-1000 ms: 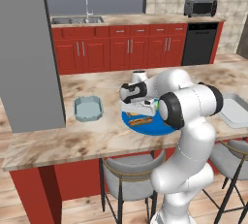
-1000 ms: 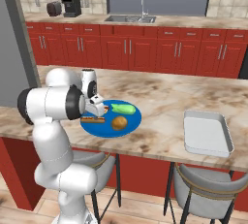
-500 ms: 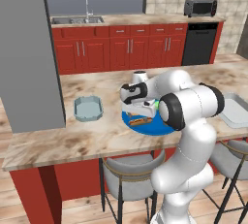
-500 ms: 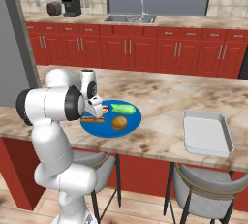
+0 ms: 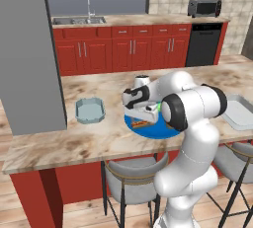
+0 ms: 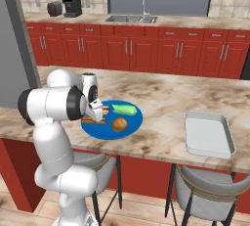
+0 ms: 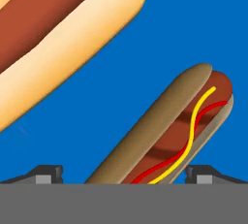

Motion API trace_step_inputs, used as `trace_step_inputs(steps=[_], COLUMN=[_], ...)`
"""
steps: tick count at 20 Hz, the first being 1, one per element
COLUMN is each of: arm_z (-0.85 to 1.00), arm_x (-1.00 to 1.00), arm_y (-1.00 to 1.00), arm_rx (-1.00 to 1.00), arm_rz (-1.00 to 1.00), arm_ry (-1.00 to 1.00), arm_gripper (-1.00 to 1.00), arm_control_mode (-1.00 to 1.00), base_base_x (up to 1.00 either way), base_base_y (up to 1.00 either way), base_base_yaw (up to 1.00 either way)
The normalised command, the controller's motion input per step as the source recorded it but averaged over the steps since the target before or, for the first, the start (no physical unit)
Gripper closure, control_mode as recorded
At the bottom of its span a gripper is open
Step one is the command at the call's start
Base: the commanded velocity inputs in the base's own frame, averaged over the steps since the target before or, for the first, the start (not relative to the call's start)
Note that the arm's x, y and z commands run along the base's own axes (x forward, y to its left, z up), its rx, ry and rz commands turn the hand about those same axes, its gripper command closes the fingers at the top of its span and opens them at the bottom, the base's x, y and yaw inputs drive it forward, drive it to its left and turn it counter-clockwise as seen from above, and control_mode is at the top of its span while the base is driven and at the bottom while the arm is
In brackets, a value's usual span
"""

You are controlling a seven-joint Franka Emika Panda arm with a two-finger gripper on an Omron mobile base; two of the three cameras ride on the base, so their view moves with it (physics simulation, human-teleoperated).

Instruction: Place one cooked food and one vegetable from the large plate to each tupperware container.

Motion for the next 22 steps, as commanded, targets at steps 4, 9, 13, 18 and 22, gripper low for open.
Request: trace_step_inputs(steps=[4, 9, 13, 18, 22], arm_z=[-0.08, -0.01, -0.02, 0.00, 0.33], arm_x=[0.00, 0.00, 0.00, -0.01, -0.28], arm_y=[0.00, 0.00, 0.00, 0.00, 0.09], arm_rx=[0.00, 0.00, 0.00, 0.00, 0.00], arm_rz=[0.00, 0.00, -0.01, -0.01, 0.04], arm_ry=[0.00, 0.00, 0.00, 0.00, -0.08], arm_gripper=[-1.00, -1.00, 1.00, 1.00, 1.00], arm_control_mode=[-1.00, -1.00, -1.00, -1.00, -1.00], base_base_x=[0.00, 0.00, 0.00, 0.00, 0.00], base_base_y=[0.00, 0.00, 0.00, 0.00, 0.00], base_base_yaw=[0.00, 0.00, 0.00, 0.00, 0.00])
